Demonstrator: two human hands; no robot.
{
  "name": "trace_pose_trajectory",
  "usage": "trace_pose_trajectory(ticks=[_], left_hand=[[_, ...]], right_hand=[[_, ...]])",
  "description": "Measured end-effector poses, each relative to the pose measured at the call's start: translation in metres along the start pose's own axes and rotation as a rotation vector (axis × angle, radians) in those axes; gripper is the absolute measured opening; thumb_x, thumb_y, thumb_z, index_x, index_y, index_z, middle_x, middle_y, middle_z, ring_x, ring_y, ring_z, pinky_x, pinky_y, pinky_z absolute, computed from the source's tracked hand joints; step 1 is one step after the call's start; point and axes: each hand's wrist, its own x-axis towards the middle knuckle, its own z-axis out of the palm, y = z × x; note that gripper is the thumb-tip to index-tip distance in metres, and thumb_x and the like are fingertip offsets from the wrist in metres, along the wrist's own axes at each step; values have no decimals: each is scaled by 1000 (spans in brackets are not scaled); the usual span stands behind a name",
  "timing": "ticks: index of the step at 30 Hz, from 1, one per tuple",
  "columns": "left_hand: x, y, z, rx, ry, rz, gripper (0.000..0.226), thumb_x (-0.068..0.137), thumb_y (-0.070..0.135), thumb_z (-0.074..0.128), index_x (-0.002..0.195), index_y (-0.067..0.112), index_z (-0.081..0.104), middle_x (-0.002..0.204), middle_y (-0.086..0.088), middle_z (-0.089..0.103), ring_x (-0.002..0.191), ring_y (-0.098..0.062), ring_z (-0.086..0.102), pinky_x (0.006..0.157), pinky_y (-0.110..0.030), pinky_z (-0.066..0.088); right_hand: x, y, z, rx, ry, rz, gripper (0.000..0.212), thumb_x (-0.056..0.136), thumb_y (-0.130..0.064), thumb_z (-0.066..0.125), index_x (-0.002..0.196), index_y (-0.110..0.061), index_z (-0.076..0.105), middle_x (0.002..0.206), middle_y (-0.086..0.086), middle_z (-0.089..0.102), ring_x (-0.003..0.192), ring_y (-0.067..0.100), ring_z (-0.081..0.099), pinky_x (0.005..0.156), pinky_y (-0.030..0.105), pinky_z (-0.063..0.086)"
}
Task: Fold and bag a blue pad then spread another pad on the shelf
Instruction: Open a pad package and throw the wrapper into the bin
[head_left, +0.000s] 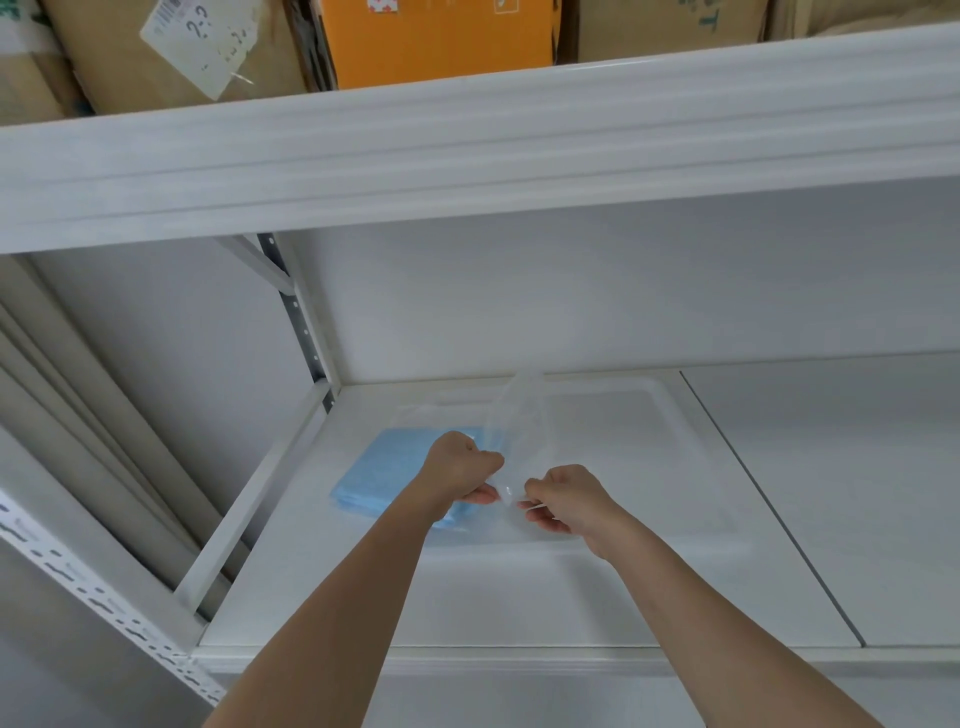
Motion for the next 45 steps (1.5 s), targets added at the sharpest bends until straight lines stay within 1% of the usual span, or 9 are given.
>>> trace_pose_trajectory(ticks=[11,15,18,21,27,31,37,41,45], left_hand=[[-1,1,8,83,-131,-7,19,71,2,54,59,10,41,67,-10,46,62,-23,54,66,-29,52],[0,-6,6,17,-229,-33,12,86,21,58,85,9,61,92,-5,63,86,-22,67,79,-29,56],[14,-24,-4,84,76,4,16,85,23,57,74,14,51,80,-7,47,72,-23,53,67,-30,45],[23,-46,-17,212,359,-177,31,87,26,56,112,9,50,116,-12,38,107,-31,46,86,-35,40],[30,-81,-38,-184,506,-476,70,84,28,62,136,3,23,135,-16,26,119,-36,39,91,-40,42],[36,-99,-47,-650,520,-498,64,81,15,70,129,4,29,103,-15,49,87,-31,52,79,-36,50],[42,-109,-53,-843,394,-521,22,83,8,68,100,4,54,73,-9,50,59,-16,47,53,-25,44],[42,-98,-54,-843,311,-436,27,88,-4,50,113,6,54,83,-9,53,78,-21,54,74,-32,50],[37,-84,-52,-839,209,-332,35,95,-2,40,129,1,46,105,-15,58,90,-23,56,101,-42,42]], right_hand=[[7,4,1,-664,175,-91,21,70,-10,67,71,-19,47,84,1,51,78,20,55,57,23,37],[14,8,5,-522,82,-206,22,72,-8,73,72,-20,55,86,-2,54,81,14,52,58,18,37],[20,18,13,-406,43,-119,14,80,-4,60,69,-12,55,85,4,61,78,17,54,59,19,41],[22,19,19,32,6,74,26,80,11,40,96,11,60,99,21,61,82,23,62,77,33,54],[18,15,28,705,-143,299,24,92,16,33,91,3,53,93,24,65,68,27,68,68,30,58],[28,20,38,606,-161,330,25,96,-4,47,119,-10,51,85,11,73,47,11,63,39,18,44],[33,16,42,469,-336,306,33,80,-40,70,94,-11,65,79,3,66,46,9,47,50,19,40],[36,16,47,325,-235,299,59,52,-51,84,89,-19,51,62,-2,51,48,12,46,48,23,42],[41,22,44,414,-225,304,113,49,-51,85,141,-30,21,119,11,59,93,28,65,80,40,55]])
